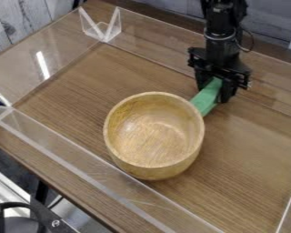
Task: Remove the green block from inside the brown bowl and put it on the table
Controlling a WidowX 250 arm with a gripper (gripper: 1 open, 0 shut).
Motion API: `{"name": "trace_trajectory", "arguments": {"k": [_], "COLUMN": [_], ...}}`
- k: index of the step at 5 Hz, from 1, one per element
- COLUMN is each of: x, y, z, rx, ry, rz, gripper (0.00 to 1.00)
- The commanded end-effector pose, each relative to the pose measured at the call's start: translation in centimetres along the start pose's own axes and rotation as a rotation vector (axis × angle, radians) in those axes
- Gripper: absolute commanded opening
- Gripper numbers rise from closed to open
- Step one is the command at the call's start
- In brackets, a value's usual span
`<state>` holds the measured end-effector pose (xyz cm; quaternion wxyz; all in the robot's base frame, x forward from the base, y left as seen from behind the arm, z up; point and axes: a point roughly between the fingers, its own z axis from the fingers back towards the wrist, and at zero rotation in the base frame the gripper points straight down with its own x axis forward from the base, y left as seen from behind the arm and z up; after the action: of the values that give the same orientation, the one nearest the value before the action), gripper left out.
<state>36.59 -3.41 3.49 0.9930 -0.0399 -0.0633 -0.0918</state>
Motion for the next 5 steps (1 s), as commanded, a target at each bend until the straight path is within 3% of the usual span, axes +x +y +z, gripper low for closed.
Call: {"name": "trace_trajectory", "arguments": {"k": [1,2,5], "x": [1.6,1.6,1.1], "y": [0.0,0.0,1.7], "z": [3.7,3.8,2.3], "rx": [0.013,0.012,0.034], "ry": [-0.120,-0.129,-0.102], "rz": [-0.010,-0.011,0.027], "gripper": [0.00,0.00,0.00]}}
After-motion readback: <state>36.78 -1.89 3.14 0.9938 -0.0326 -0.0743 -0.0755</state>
